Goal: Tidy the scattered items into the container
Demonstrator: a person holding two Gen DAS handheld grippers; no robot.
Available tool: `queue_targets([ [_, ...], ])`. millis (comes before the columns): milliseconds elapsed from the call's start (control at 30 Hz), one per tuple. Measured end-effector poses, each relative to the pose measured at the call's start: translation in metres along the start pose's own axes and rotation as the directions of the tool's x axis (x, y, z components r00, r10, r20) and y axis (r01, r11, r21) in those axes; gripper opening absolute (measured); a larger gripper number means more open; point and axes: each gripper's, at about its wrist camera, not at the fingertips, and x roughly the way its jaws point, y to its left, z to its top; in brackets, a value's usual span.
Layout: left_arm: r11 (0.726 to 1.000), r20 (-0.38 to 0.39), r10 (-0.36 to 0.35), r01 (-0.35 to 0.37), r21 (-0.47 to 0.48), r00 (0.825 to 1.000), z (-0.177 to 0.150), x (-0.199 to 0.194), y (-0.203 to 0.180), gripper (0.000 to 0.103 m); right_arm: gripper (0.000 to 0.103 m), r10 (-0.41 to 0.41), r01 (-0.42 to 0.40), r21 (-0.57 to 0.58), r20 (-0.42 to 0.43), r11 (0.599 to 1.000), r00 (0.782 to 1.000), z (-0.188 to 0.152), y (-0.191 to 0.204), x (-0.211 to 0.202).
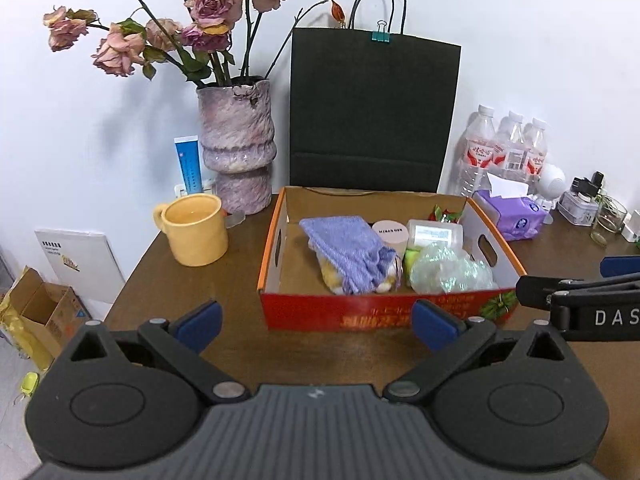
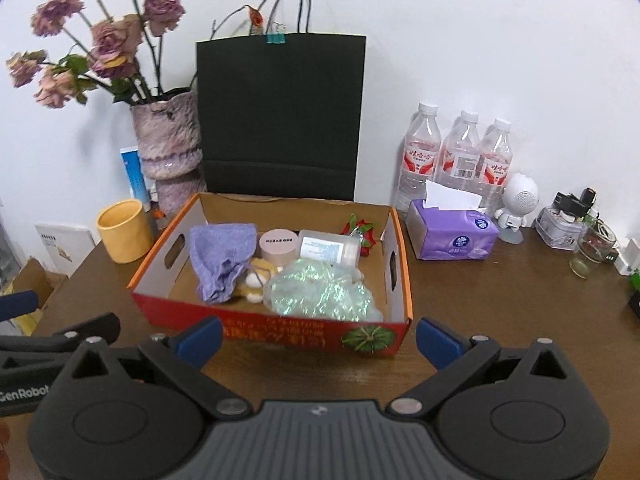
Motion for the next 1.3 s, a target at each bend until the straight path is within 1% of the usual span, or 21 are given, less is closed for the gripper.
queue_targets([
  [233, 1.0, 0.009, -0.004, 0.004, 0.005, 1.0, -0.013, -0.026, 0.003, 0.103, 0.103, 0.008, -0.008, -0.019, 0.023, 1.0, 1.0, -0.014, 0.009, -0.032],
  [333, 1.0, 0.016, -0.01, 0.01, 0.006, 1.0, -0.019, -0.036, 0.005, 0.103, 0.103, -0.014, 0.014, -0.012, 0.036, 1.0, 0.999, -0.019, 0.01, -0.042],
  [400, 1.0, 0.017, -0.004, 0.004, 0.014, 1.0, -0.023, -0.041, 0.004, 0.103, 0.103, -0.011, 0.011, -0.011, 0.034, 1.0, 0.999, -0.023, 0.01, -0.047],
  [533, 0.999, 0.007, 0.002, -0.002, 0.035, 1.0, -0.031, -0.05, 0.002, 0.103, 0.103, -0.012, 0.012, -0.007, 0.023, 1.0, 1.0, -0.031, 0.009, -0.056],
  [700, 0.999, -0.013, -0.031, 0.031, 0.017, 0.999, -0.04, -0.06, 0.002, 0.103, 0.103, -0.007, 0.007, -0.015, 0.029, 1.0, 1.0, -0.042, 0.008, -0.067],
  [867, 0.999, -0.012, -0.022, 0.023, 0.031, 1.0, -0.049, -0.07, -0.001, 0.103, 0.103, -0.005, 0.006, -0.025, 0.035, 1.0, 0.999, -0.051, 0.009, -0.076],
  [1300, 1.0, -0.013, -0.016, 0.016, 0.021, 1.0, -0.06, -0.084, 0.0, 0.103, 0.103, 0.008, -0.007, -0.036, 0.034, 0.999, 0.999, -0.067, 0.011, -0.09],
])
